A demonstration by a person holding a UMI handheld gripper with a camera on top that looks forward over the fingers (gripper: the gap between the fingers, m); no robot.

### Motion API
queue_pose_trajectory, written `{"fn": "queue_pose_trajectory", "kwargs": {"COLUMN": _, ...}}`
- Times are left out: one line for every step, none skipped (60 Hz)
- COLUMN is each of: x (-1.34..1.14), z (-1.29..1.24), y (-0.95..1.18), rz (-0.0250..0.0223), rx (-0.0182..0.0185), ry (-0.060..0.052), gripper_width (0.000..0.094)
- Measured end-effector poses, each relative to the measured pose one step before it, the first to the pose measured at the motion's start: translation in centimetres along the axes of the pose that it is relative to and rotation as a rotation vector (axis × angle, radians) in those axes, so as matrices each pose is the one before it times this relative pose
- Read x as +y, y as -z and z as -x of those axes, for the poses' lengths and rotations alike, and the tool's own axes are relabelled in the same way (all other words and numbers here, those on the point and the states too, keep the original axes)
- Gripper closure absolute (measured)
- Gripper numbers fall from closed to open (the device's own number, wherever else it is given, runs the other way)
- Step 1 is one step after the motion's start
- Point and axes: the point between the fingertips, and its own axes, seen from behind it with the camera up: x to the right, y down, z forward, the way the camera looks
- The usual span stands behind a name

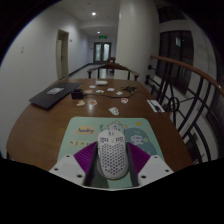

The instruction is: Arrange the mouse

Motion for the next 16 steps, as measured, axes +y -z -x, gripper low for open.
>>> {"fn": "queue_pose_trajectory", "kwargs": {"x": 0.123, "z": 0.012, "y": 0.205, "rz": 0.00706, "rx": -0.00675, "ry": -0.0015, "gripper_width": 0.0343}}
{"fn": "queue_pose_trajectory", "kwargs": {"x": 0.192, "z": 0.056, "y": 0.231, "rz": 0.00985, "rx": -0.00947, "ry": -0.0023, "gripper_width": 0.0294}}
{"fn": "queue_pose_trajectory", "kwargs": {"x": 0.173, "z": 0.02, "y": 0.311, "rz": 0.0079, "rx": -0.01003, "ry": -0.0016, "gripper_width": 0.0244}}
{"fn": "queue_pose_trajectory", "kwargs": {"x": 0.08, "z": 0.032, "y": 0.36, "rz": 0.00328, "rx": -0.01224, "ry": 0.0016, "gripper_width": 0.0194}}
{"fn": "queue_pose_trajectory", "kwargs": {"x": 0.019, "z": -0.028, "y": 0.411, "rz": -0.00134, "rx": -0.01095, "ry": 0.004, "gripper_width": 0.0143}}
{"fn": "queue_pose_trajectory", "kwargs": {"x": -0.031, "z": -0.105, "y": 0.474, "rz": -0.00588, "rx": -0.00782, "ry": 0.0056, "gripper_width": 0.0093}}
{"fn": "queue_pose_trajectory", "kwargs": {"x": -0.08, "z": -0.083, "y": 0.53, "rz": -0.00918, "rx": -0.00866, "ry": 0.006, "gripper_width": 0.0062}}
{"fn": "queue_pose_trajectory", "kwargs": {"x": -0.045, "z": -0.309, "y": 0.757, "rz": -0.0111, "rx": -0.00709, "ry": 0.0042, "gripper_width": 0.0078}}
{"fn": "queue_pose_trajectory", "kwargs": {"x": -0.041, "z": -0.202, "y": 0.572, "rz": -0.00823, "rx": -0.00389, "ry": 0.0031, "gripper_width": 0.0097}}
{"fn": "queue_pose_trajectory", "kwargs": {"x": 0.019, "z": -0.18, "y": 0.561, "rz": -0.00552, "rx": -0.00399, "ry": 0.002, "gripper_width": 0.0098}}
{"fn": "queue_pose_trajectory", "kwargs": {"x": 0.096, "z": -0.239, "y": 0.618, "rz": -0.00376, "rx": -0.00337, "ry": -0.0008, "gripper_width": 0.009}}
{"fn": "queue_pose_trajectory", "kwargs": {"x": 0.131, "z": -0.261, "y": 0.671, "rz": -0.00208, "rx": -0.00347, "ry": -0.0023, "gripper_width": 0.0089}}
{"fn": "queue_pose_trajectory", "kwargs": {"x": 0.207, "z": -0.272, "y": 0.69, "rz": -0.00135, "rx": -0.00425, "ry": -0.0019, "gripper_width": 0.009}}
{"fn": "queue_pose_trajectory", "kwargs": {"x": 0.198, "z": -0.267, "y": 0.669, "rz": -0.00189, "rx": -0.00502, "ry": -0.0013, "gripper_width": 0.0091}}
{"fn": "queue_pose_trajectory", "kwargs": {"x": 0.17, "z": -0.246, "y": 0.69, "rz": -0.00362, "rx": -0.00708, "ry": -0.0012, "gripper_width": 0.0088}}
{"fn": "queue_pose_trajectory", "kwargs": {"x": 0.167, "z": -0.236, "y": 0.646, "rz": -0.00503, "rx": -0.00622, "ry": -0.0028, "gripper_width": 0.0089}}
